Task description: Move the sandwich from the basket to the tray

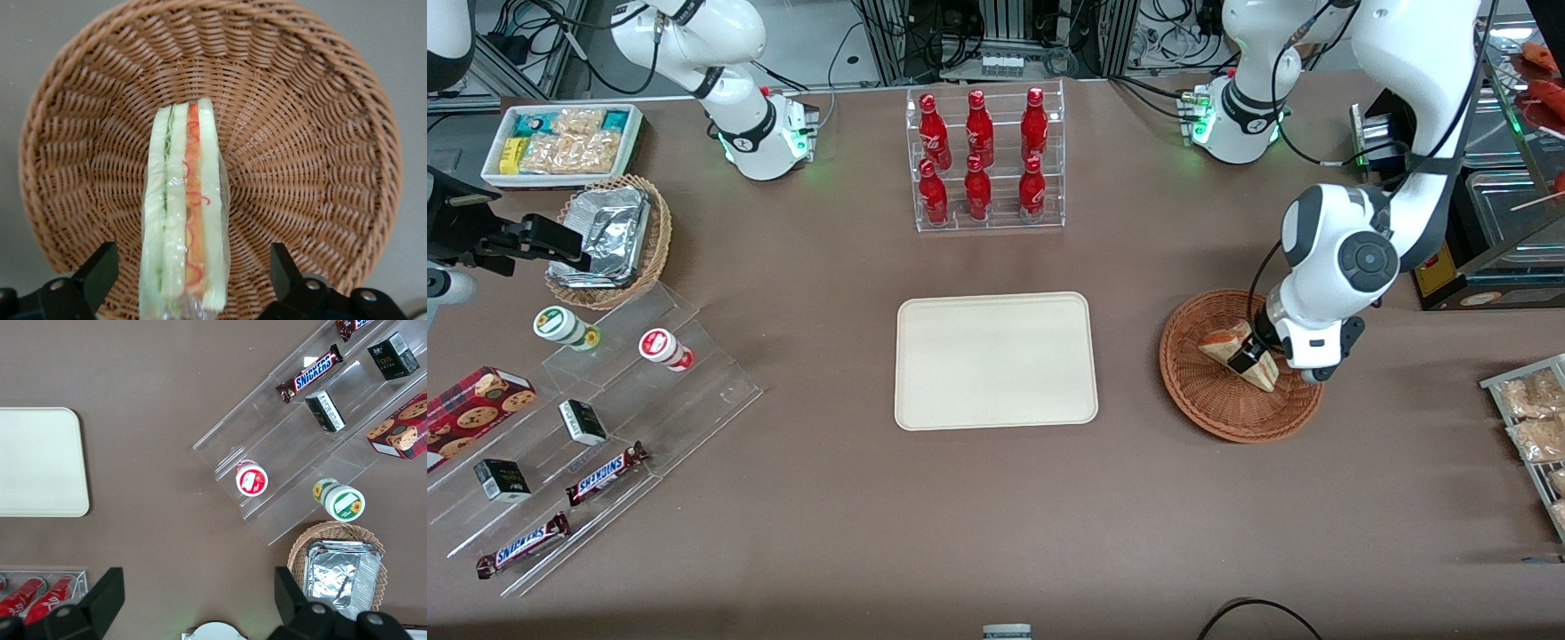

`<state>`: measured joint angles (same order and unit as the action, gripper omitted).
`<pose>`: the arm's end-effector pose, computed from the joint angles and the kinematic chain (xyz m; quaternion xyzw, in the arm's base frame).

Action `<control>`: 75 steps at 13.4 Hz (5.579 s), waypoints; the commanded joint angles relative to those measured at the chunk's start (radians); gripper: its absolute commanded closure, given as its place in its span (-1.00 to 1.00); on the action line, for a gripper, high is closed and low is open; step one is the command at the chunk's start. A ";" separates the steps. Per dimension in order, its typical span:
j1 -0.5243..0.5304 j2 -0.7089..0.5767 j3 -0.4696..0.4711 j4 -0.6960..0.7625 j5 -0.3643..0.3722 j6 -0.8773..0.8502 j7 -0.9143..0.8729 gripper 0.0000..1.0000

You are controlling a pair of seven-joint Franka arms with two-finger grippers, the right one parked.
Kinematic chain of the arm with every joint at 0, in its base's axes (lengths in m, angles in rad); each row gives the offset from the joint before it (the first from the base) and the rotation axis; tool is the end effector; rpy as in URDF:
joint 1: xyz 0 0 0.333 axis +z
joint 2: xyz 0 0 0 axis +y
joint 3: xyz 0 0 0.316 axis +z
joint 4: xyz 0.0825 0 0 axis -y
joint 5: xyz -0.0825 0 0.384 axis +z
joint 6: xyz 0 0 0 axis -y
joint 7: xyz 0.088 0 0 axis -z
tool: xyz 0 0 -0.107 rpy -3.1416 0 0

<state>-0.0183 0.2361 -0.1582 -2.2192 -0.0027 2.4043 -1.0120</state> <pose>0.5354 -0.0956 0.2664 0.9125 0.4080 -0.0308 0.0026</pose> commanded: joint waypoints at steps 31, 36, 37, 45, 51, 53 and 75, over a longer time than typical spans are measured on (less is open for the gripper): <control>-0.569 0.454 -0.096 0.829 0.084 -0.352 0.124 1.00; -0.592 0.520 -0.098 0.829 0.116 -0.329 0.142 1.00; -0.604 0.531 -0.101 0.829 0.116 -0.329 0.159 1.00; -0.623 0.569 -0.096 0.832 0.116 -0.289 0.165 0.97; -0.623 0.588 -0.093 0.832 0.116 -0.238 0.167 0.78; -0.623 0.588 -0.092 0.832 0.118 -0.238 0.167 -0.97; -0.180 -0.069 -0.055 0.770 0.044 -0.879 0.413 -0.99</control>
<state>-0.2600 0.2385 -0.2061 -1.3915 0.0668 1.5524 -0.6892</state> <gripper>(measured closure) 0.000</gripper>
